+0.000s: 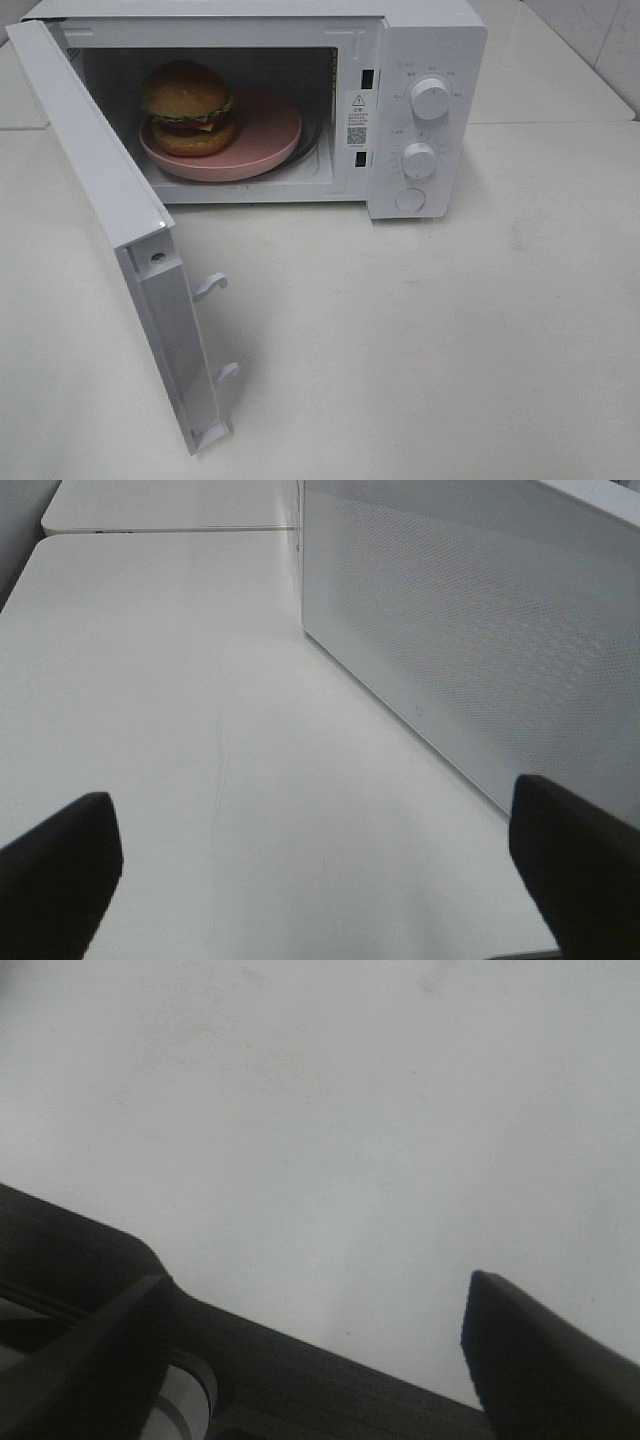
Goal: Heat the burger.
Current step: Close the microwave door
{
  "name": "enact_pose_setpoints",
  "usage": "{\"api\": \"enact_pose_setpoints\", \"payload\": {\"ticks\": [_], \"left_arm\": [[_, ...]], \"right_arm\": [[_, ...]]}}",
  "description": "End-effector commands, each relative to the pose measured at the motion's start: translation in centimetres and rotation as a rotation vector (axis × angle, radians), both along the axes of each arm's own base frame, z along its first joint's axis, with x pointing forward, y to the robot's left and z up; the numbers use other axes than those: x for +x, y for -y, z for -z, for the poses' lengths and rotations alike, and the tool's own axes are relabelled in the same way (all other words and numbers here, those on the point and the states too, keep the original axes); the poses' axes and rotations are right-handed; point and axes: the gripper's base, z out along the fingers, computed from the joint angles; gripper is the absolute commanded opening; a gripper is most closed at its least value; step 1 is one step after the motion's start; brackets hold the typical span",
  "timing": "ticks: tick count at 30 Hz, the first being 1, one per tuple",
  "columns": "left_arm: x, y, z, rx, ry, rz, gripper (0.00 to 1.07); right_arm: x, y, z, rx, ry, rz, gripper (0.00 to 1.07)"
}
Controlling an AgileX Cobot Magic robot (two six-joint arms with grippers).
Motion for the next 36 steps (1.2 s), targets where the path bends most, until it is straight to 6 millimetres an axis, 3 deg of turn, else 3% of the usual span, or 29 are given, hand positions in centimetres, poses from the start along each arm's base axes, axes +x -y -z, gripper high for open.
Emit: {"api": "enact_pose_setpoints", "payload": {"ticks": [1, 7, 14, 19, 36], "left_arm": [[-0.3, 0.0, 0.0, -0.006, 0.024, -0.002, 1.03], [-0.3, 0.0, 0.0, -0.006, 0.024, -0.002, 1.03], [-0.3, 0.0, 0.0, -0.006, 0.024, -0.002, 1.03], [-0.3, 0.0, 0.0, -0.006, 0.024, -0.002, 1.03], [-0.3, 0.0, 0.0, -0.007, 0.024, -0.002, 1.03]], "right_arm": [[-1.3, 1.6, 1.5, -0.012, -0.019, 0.097, 0.76], [-3.8, 3.4, 2.9, 0.017, 0.063, 0.196, 0.76], [-5.8, 4.1, 3.7, 0.102, 0.191, 0.251, 0.76], [-6.8, 4.2, 4.6, 0.136, 0.275, 0.264, 0.76], [-9.2, 4.0, 4.9, 0.236, 0.504, 0.310, 0.76]]}}
